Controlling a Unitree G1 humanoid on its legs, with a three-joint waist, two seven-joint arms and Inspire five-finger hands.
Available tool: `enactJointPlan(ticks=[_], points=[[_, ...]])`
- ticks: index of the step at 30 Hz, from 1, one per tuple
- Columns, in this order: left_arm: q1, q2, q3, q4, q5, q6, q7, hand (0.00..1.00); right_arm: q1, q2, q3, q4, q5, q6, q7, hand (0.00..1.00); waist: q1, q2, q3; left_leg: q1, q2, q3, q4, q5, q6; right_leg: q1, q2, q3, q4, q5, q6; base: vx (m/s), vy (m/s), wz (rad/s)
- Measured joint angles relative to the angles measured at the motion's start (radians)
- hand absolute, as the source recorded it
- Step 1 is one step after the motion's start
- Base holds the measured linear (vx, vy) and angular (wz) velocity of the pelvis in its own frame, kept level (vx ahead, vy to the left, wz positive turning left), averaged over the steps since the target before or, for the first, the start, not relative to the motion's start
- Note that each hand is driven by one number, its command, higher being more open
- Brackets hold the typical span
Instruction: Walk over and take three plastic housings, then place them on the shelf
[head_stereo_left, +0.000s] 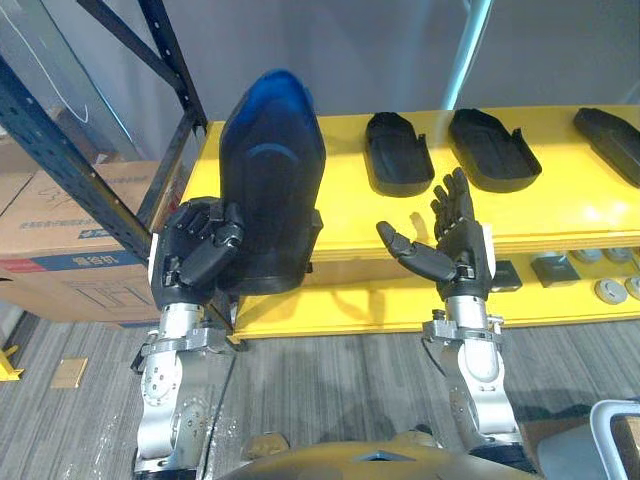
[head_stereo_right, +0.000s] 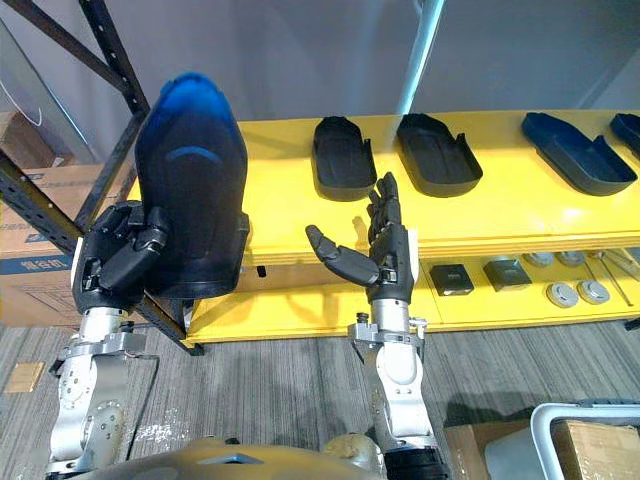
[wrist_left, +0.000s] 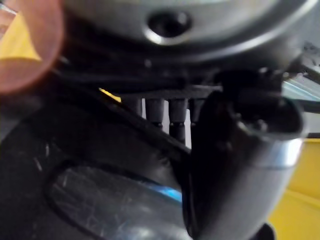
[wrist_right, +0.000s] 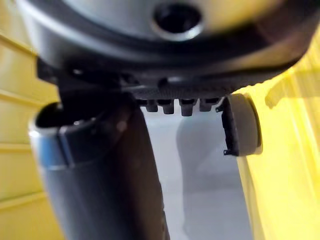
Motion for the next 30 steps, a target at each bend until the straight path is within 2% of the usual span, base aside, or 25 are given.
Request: enactJointPlan(ticks=[2, 6, 10, 13, 14, 16, 17, 20, 25, 30], points=[[-0.006, -0.017, 0.001, 0.0, 0.001, 0.004, 0.047, 0.0, 0.0, -0.005, -0.004, 0.006, -0.006, 0.005, 0.018, 1.0, -0.008, 0.016, -0.006, 0.001, 0.019, 0.007, -0.012, 0.026, -0.013, -0.012, 0.024, 0.006, -0.01, 0.005, 0.007, 0.07, -0.099, -0.19], [-0.076, -0.032, 0.012, 0.031, 0.031, 0.017, 0.128, 0.0, 0.0, -0.043, -0.012, 0.006, 0.002, 0.019, 0.059, 1.0, -0.013, 0.02, -0.006, 0.009, 0.043, 0.025, -0.019, 0.038, -0.025, -0.015, 0.053, 0.018, -0.024, 0.005, 0.006, 0.03, -0.066, -0.17], [-0.223, -0.024, 0.124, 0.198, 0.03, 0.016, 0.263, 0.0, 0.012, -0.067, 0.007, 0.001, 0.017, 0.026, 0.149, 1.0, -0.043, 0.029, 0.003, 0.043, 0.042, 0.059, -0.04, 0.042, -0.027, -0.017, 0.058, 0.049, -0.027, 0.005, 0.006, -0.02, -0.005, -0.21], [-0.326, 0.011, 0.203, 0.319, 0.03, 0.013, 0.393, 0.0, 0.05, -0.076, 0.042, -0.037, 0.053, 0.073, 0.225, 1.0, -0.06, 0.036, 0.012, 0.038, 0.044, 0.08, -0.052, 0.042, -0.028, -0.044, 0.066, 0.071, -0.032, 0.011, 0.003, -0.05, -0.016, -0.21], [-0.37, 0.034, 0.233, 0.366, 0.02, 0.011, 0.433, 0.0, 0.053, -0.08, 0.063, -0.049, 0.073, 0.086, 0.256, 1.0, -0.062, 0.04, 0.032, 0.037, 0.043, 0.092, -0.051, 0.043, -0.027, -0.053, 0.067, 0.083, -0.035, 0.016, 0.002, -0.07, -0.018, -0.3], [-0.438, 0.06, 0.26, 0.418, 0.001, 0.01, 0.467, 0.0, 0.057, -0.089, 0.087, -0.062, 0.083, 0.099, 0.274, 1.0, -0.066, 0.046, 0.055, 0.032, 0.041, 0.101, -0.05, 0.044, -0.025, -0.066, 0.067, 0.096, -0.037, 0.023, 0.0, -0.08, -0.006, -0.19], [-0.498, 0.099, 0.275, 0.471, -0.018, 0.009, 0.49, 0.0, 0.057, -0.106, 0.116, -0.076, 0.084, 0.108, 0.289, 1.0, -0.068, 0.052, 0.071, 0.012, 0.039, 0.11, -0.05, 0.05, -0.02, -0.092, 0.065, 0.105, -0.036, 0.028, -0.002, -0.07, -0.006, -0.13], [-0.612, 0.162, 0.285, 0.557, -0.088, -0.007, 0.506, 0.0, 0.047, -0.126, 0.176, -0.098, 0.081, 0.122, 0.305, 1.0, -0.085, 0.061, 0.112, -0.016, 0.037, 0.111, -0.052, 0.067, -0.016, -0.135, 0.062, 0.119, -0.014, 0.029, -0.005, -0.04, -0.018, -0.04], [-0.737, 0.189, 0.285, 0.642, -0.179, -0.003, 0.497, 0.0, 0.033, -0.156, 0.25, -0.164, 0.076, 0.147, 0.302, 1.0, -0.093, 0.069, 0.149, -0.03, 0.038, 0.123, -0.062, 0.085, -0.015, -0.179, 0.061, 0.134, 0.022, 0.017, -0.021, -0.01, -0.016, -0.06], [-0.803, 0.24, 0.256, 0.7, -0.318, 0.092, 0.445, 0.0, 0.028, -0.156, 0.276, -0.253, 0.071, 0.149, 0.293, 1.0, -0.111, 0.068, 0.192, -0.029, 0.041, 0.125, -0.074, 0.097, -0.016, -0.195, 0.061, 0.137, 0.051, 0.002, -0.028, -0.02, -0.025, 0.0]])
